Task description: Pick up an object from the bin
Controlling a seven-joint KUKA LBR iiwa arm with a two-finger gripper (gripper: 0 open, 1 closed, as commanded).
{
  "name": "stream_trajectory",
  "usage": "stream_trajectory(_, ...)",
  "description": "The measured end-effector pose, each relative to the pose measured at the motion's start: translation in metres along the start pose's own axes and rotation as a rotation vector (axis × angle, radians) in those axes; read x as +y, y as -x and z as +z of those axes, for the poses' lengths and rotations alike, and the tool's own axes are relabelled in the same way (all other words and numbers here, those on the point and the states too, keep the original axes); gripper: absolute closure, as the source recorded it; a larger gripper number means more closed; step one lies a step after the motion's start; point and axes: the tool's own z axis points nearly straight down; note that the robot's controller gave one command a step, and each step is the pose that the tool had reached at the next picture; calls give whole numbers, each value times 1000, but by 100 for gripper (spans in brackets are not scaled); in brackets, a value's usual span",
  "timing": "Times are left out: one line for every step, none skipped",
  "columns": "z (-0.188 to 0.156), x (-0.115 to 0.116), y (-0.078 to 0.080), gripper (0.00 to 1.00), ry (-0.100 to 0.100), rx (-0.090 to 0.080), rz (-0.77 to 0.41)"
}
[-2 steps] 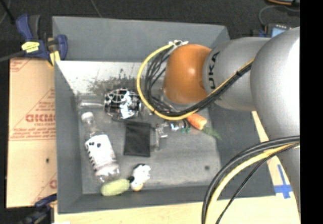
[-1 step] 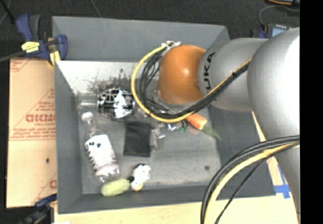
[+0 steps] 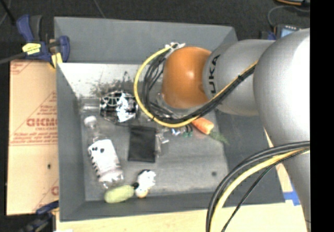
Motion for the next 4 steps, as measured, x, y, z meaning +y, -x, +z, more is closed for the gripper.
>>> stream_trajectory(5, -33, 31, 100, -2, -5, -453)
stream_trajectory(5, -33, 31, 100, -2, -5, -452)
stream_trajectory(-37, -37, 23, 100, 3, 1, -435)
stream_trajectory(-73, -25, 24, 100, -4, -11, -391)
